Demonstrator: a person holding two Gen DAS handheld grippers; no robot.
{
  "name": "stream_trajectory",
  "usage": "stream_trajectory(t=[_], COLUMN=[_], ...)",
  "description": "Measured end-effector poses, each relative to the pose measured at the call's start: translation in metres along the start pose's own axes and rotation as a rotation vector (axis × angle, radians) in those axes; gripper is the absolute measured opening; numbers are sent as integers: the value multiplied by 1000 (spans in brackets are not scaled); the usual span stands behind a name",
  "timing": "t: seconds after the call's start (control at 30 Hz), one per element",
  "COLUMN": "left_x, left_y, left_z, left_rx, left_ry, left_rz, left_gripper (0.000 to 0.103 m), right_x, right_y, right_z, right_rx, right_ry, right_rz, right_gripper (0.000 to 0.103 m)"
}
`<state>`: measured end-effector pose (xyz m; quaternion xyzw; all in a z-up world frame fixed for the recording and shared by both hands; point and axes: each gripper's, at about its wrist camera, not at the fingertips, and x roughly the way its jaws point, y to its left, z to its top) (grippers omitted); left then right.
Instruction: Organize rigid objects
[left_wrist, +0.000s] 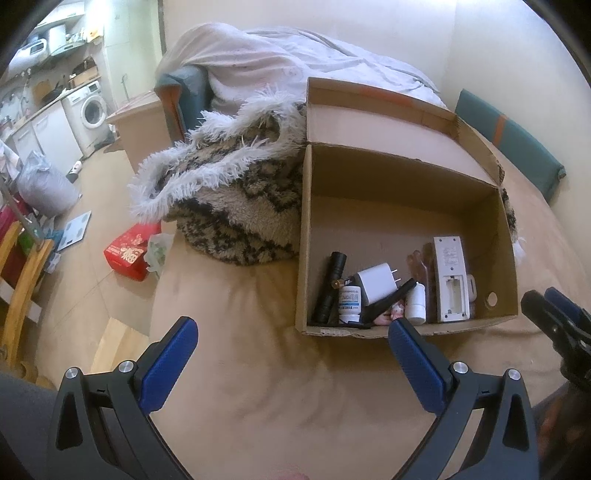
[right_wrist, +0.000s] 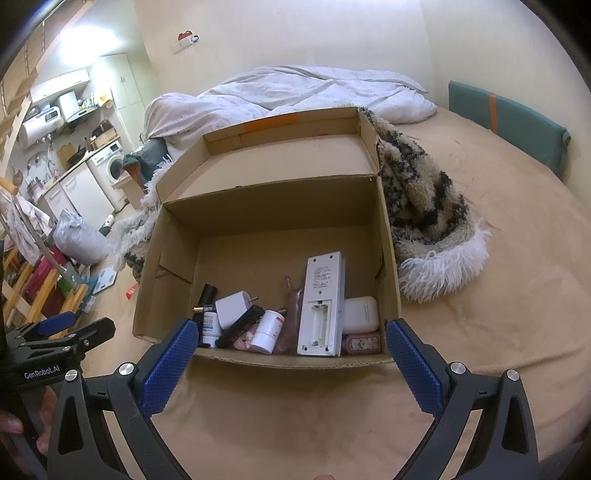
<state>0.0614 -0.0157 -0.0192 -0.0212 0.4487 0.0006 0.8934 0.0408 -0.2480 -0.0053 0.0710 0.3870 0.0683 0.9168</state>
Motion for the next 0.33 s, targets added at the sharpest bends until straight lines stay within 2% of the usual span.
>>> stream_trajectory(t=[0.33], left_x=[2], left_y=[0], left_z=[-1], left_rx=[2], left_ry=[2], left_rz=[7], left_gripper=[103], right_x=[0], right_y=[-1], right_z=[1], right_rx=[0], right_ry=[1], right_rz=[2], right_gripper=[103])
